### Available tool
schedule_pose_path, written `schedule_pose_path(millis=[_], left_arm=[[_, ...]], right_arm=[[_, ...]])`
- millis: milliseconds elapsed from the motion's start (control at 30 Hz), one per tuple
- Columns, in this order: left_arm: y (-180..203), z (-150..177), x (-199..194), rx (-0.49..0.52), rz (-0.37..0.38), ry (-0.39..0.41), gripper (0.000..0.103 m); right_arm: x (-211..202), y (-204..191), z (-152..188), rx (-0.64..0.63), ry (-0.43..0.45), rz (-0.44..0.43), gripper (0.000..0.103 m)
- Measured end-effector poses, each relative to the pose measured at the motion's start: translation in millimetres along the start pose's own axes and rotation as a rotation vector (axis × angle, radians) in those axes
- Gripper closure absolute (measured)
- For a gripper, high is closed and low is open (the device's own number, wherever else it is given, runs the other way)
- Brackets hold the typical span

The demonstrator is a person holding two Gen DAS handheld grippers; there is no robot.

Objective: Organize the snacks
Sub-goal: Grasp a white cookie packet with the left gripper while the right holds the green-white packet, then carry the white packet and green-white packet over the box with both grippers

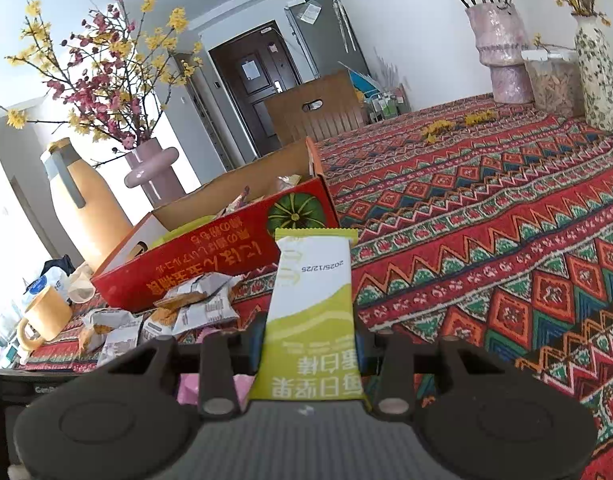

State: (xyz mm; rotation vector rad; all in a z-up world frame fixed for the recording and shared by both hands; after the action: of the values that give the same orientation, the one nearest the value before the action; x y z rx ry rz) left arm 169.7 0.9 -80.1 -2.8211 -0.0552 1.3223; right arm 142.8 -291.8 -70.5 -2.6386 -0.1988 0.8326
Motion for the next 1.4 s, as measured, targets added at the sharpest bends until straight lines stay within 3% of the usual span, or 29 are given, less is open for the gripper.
schedule_pose_path(millis=[233, 600, 667, 767, 867, 1000, 1400], left_arm=[[-2, 4, 2, -0.059, -0.011, 0.011, 0.000], [-1, 7, -2, -0.048, -0.003, -0.007, 0.001], [-1, 8, -5, -0.047, -0.002, -0.002, 0.007], [-1, 9, -12, -0.035, 0.011, 0.019, 0.031], [-1, 8, -18, -0.029, 0.034, 0.033, 0.042], [0, 10, -21, -0.009, 0.039, 0.049, 0.047], [3, -4, -53, -0.010, 0.094, 0.166, 0.047]], right_arm=[[-2, 7, 6, 0.019, -0.015, -0.012, 0.063], [-7, 1, 9, 0.010, -0.012, -0.041, 0.063], [-9, 1, 8, 0.010, -0.008, -0.039, 0.063], [-11, 0, 8, 0.008, -0.004, -0.039, 0.063], [-13, -1, 9, 0.005, -0.003, -0.042, 0.063], [-15, -3, 8, -0.001, 0.001, -0.043, 0.063], [-17, -14, 4, -0.032, 0.012, -0.036, 0.063]])
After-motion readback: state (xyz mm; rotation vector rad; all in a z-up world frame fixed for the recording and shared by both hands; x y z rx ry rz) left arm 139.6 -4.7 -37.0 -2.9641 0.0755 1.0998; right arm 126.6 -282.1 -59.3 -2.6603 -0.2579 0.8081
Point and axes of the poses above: each gripper's, at about its wrist camera, not at the fingertips, and x roughly the way its jaws point, y to its right, z to its underside, the point moved 4 cm from there along x, roughly the way its jaws point
